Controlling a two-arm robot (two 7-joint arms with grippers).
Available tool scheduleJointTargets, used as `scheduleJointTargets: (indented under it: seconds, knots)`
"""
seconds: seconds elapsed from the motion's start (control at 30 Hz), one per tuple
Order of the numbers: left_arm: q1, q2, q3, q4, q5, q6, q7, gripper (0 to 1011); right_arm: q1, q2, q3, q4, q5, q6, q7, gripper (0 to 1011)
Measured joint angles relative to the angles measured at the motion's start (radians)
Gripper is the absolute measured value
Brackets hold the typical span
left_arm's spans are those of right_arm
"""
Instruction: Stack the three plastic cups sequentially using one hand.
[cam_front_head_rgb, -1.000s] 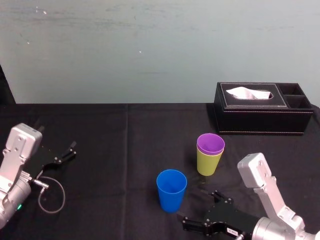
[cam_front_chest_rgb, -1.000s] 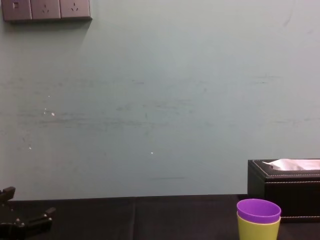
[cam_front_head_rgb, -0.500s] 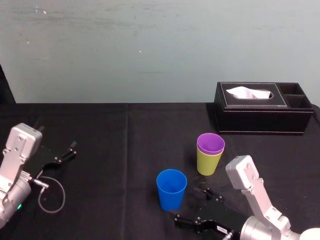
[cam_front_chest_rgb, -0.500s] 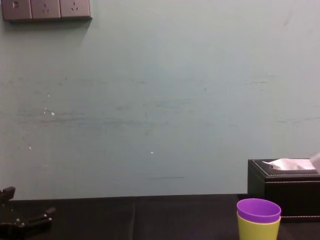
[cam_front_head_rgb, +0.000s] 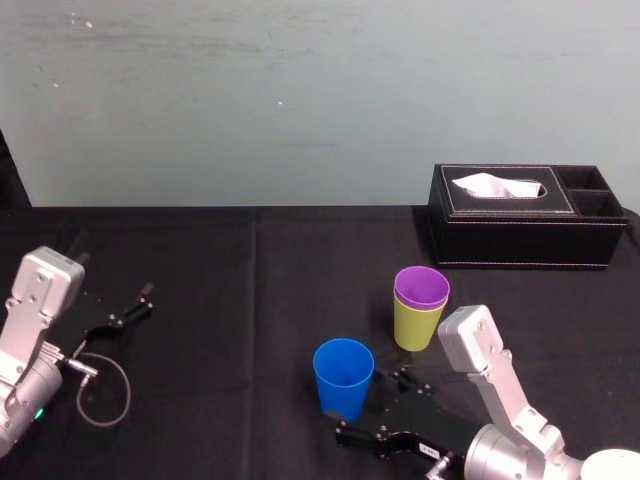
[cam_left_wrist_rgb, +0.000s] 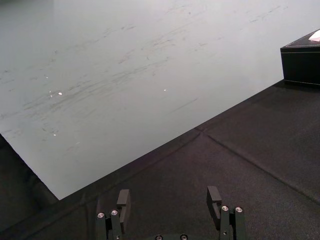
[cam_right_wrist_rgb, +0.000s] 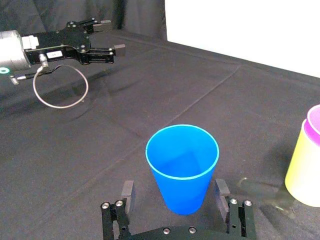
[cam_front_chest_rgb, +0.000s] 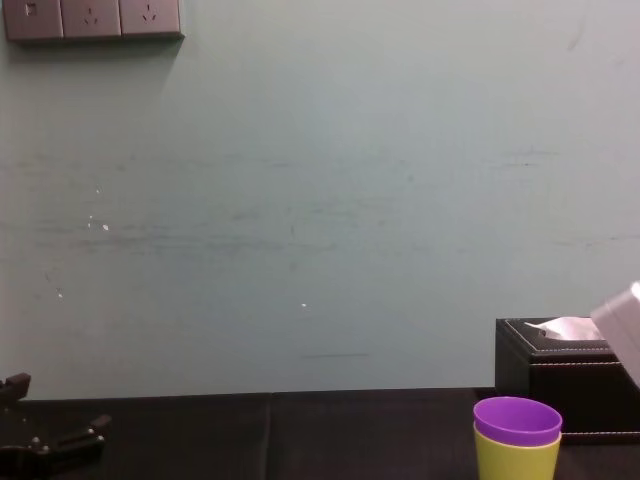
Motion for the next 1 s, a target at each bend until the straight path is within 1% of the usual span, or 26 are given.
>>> scheduleJointTargets:
  seconds: [0.27,0.6,1.0]
  knots:
    - [0.000,0.000,0.000,0.000,0.000,0.000,0.000,1000,0.015,-0.022,-0.006,0.012,-0.019,0.004,-0.001,1004]
    - [0.000,0.000,0.000,0.000,0.000,0.000,0.000,1000,0.032,-0.050,-0.003,0.039,-0.029,0.011,-0.007,1004]
    - [0.000,0.000,0.000,0.000,0.000,0.000,0.000,1000,0.030,-0.067,0.008,0.049,-0.042,0.015,-0.025,1004]
